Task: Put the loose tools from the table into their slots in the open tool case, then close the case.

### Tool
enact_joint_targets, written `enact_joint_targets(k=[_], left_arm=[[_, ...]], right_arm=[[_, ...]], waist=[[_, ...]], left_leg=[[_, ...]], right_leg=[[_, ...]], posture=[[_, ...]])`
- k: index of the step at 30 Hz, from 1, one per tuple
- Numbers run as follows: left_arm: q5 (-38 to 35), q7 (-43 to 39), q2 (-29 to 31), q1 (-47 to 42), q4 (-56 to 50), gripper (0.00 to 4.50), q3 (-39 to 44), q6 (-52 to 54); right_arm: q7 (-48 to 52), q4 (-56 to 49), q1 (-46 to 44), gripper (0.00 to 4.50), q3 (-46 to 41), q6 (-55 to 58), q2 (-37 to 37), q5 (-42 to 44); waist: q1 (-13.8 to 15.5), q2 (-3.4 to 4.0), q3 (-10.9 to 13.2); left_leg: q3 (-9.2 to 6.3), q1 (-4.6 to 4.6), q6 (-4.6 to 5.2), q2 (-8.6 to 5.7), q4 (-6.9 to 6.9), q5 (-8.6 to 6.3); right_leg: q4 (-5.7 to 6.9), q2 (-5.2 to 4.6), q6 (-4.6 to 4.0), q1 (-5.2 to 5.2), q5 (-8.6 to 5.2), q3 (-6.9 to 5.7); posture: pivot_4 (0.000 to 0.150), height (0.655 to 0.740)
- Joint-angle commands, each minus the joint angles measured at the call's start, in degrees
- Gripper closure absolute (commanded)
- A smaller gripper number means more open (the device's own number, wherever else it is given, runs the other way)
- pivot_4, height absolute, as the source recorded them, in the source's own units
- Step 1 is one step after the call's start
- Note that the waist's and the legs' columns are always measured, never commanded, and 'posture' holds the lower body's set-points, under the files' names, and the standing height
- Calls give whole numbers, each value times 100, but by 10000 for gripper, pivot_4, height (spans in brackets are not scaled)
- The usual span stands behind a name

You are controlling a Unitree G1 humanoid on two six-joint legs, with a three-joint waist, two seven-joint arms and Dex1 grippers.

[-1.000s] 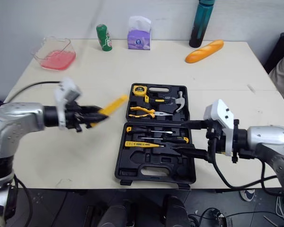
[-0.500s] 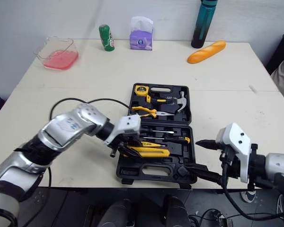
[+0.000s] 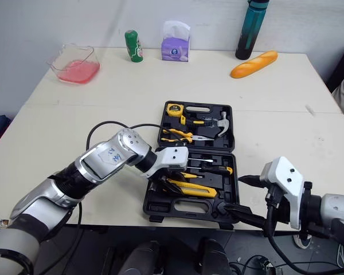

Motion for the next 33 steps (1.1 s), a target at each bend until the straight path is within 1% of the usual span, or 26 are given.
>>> enact_joint_targets(k=[1,6,8,12,13,15,18,20,21,22,23,24,26,30,33], left_arm=[[178,30,-105,9,38,32158,-61,-26],[203,138,-295,59,92,32158,58,51],[207,96,-274,80,27,21459,33,101],[75,19,-239,55,-76,3273,187,370],[23,-53,-186,28,-123,361,244,425],[-103,-248,-30,-37,-244,361,359,466],[-182,-362,25,116,-223,361,637,-182],[-331,-329,-163,452,-50,361,1031,-887],[-381,-368,-266,710,78,361,1246,-1546],[-386,-433,-323,937,203,5846,1387,-2080],[-363,-496,-353,1078,293,9429,1461,-2430],[-369,-569,-381,1201,350,14118,1513,-2645],[-413,-652,-429,1318,410,23710,1561,-2765],[-4,-533,-595,1397,787,44301,1421,-3445],[136,-473,-742,1394,1024,44762,1395,-3590]], right_arm=[[-30,-46,-113,0,137,-151,-10,0],[-57,64,-241,0,345,-215,-17,-57],[-56,96,-249,0,419,-257,-14,-113],[-27,115,-208,0,478,-307,10,-165],[-17,131,-207,0,493,-322,9,-178],[6,168,-219,0,521,-353,-11,-198],[7,205,-254,0,543,-374,-23,-202],[10,202,-252,0,551,-391,-12,-216],[14,199,-249,0,548,-397,-7,-217],[17,200,-253,0,549,-402,-5,-213],[18,202,-255,0,550,-407,-6,-210],[23,206,-252,0,543,-415,-9,-206],[31,215,-250,0,533,-423,-17,-198],[68,230,-247,0,511,-422,-47,-193],[67,236,-264,0,516,-411,-53,-190]], waist=[[-1,0,0],[16,0,0],[30,0,0],[35,0,0],[34,0,0],[13,0,0],[-5,0,0],[-7,3,-2],[-8,4,-2],[-10,4,-2],[-10,4,-2],[-10,3,-2],[-9,3,-2],[28,3,-2],[16,3,-2]], left_leg=[[-1,0,0,0,0,0],[-4,-1,1,-1,2,1],[-7,-1,5,-5,5,2],[-9,-1,9,-8,5,1],[-10,-2,10,-8,5,1],[-10,-1,10,-8,6,1],[-10,-2,9,-6,5,1],[-10,-1,9,-6,4,1],[-9,-1,9,-6,4,1],[-9,-1,9,-6,3,1],[-10,-3,9,-6,4,1],[-9,-1,9,-6,5,1],[-8,0,8,-6,6,1],[-10,0,9,-8,12,1],[-8,-3,13,-10,11,-1]], right_leg=[[0,0,0,0,0,0],[0,-1,0,1,0,-3],[-1,-3,2,5,1,-4],[-7,-6,6,10,3,-3],[-6,-6,6,10,3,-4],[-5,-6,6,10,4,-3],[-3,-4,6,7,3,-4],[-5,-4,6,7,3,-4],[-8,-5,6,8,3,-4],[-10,-7,6,9,3,-4],[-10,-9,6,8,4,-6],[-10,-8,6,9,4,-6],[-6,-6,5,8,5,-8],[-8,-8,6,11,5,-8],[-10,-7,10,11,8,-7]], posture=[[1500,7348],[1500,7348],[1500,7348],[1500,7348],[1500,7348],[1500,7348],[1500,7348],[1500,7348],[1500,7348],[1500,7348],[1500,7348],[1500,7348],[1500,7348],[1500,7348],[1500,7348]])
